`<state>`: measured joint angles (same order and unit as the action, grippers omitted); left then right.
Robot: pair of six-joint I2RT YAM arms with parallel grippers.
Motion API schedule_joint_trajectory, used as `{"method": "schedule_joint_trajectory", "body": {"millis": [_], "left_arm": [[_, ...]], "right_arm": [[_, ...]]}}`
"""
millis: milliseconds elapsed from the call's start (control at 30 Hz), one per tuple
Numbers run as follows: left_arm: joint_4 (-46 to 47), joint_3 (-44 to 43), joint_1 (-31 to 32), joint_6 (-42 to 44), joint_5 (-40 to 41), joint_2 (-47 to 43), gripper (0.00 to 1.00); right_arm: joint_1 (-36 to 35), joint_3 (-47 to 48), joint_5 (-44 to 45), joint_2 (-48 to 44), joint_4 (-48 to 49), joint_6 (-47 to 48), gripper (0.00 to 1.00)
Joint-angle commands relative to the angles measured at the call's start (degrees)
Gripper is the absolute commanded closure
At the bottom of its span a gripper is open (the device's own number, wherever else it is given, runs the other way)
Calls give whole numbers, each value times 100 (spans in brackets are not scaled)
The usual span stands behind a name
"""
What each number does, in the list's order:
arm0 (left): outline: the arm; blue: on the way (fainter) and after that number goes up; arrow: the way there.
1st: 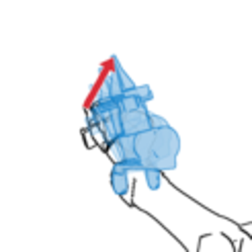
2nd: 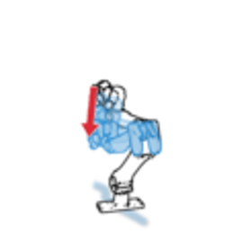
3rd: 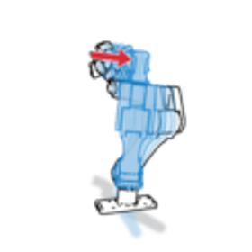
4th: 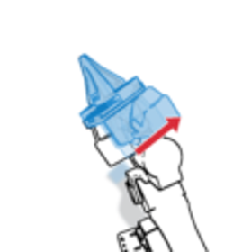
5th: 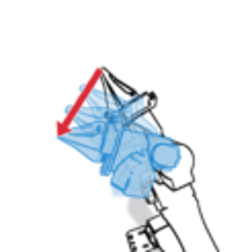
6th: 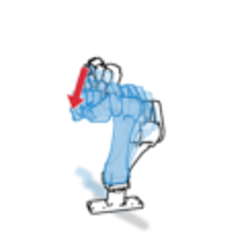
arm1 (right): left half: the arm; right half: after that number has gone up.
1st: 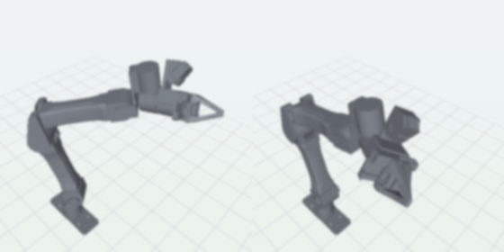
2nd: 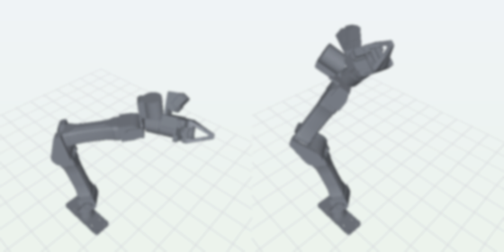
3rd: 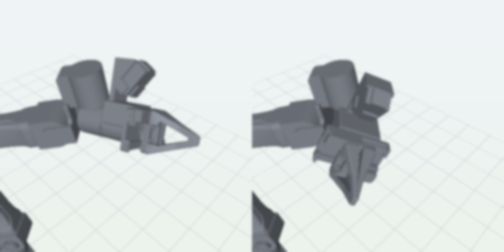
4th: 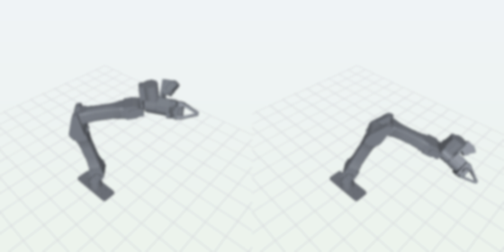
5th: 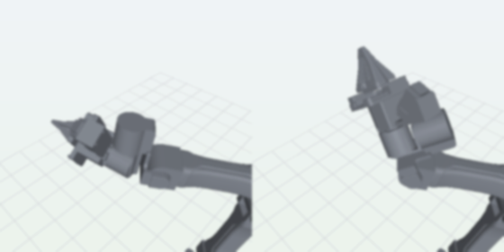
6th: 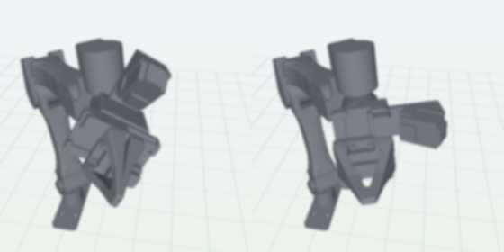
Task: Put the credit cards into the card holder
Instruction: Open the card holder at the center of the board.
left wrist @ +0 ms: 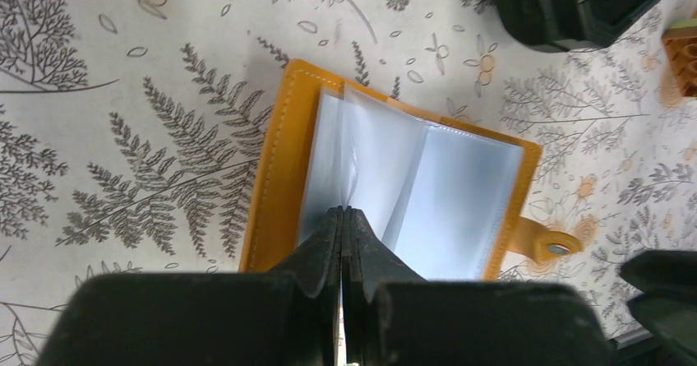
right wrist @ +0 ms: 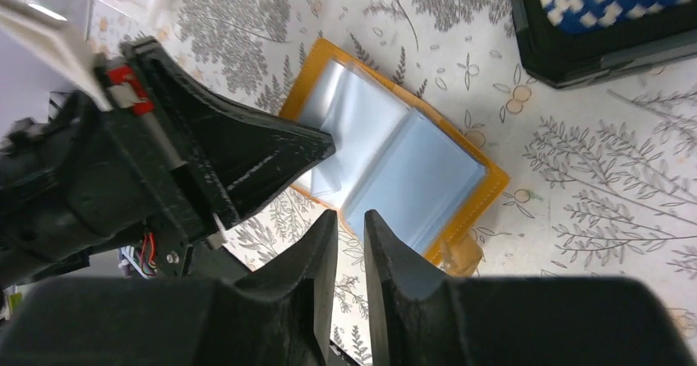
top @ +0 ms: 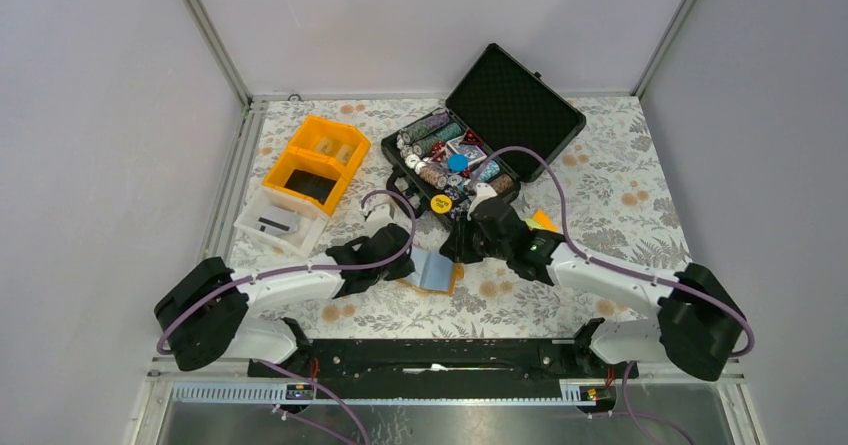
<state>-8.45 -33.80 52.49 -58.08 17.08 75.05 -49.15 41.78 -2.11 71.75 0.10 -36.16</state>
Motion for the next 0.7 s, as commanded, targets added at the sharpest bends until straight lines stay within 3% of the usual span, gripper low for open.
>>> {"method": "schedule_joint_trajectory", "body": {"millis": [0, 200, 467, 667], "left_arm": [[299, 166, -12, -142, -51, -258, 100], [318, 374, -62, -99, 31, -420, 99], [-110, 446, -193, 155, 232, -585, 76], [-685, 209, -187, 610, 568, -665, 64]], "right_arm": [[-48, -266, -503, 408, 779, -394, 76], [-95, -390, -668, 1067, 1238, -531, 78], [-95, -451, -537, 1794, 1254, -504, 81], [-95, -473, -510, 2050, 1179, -415, 82]]}}
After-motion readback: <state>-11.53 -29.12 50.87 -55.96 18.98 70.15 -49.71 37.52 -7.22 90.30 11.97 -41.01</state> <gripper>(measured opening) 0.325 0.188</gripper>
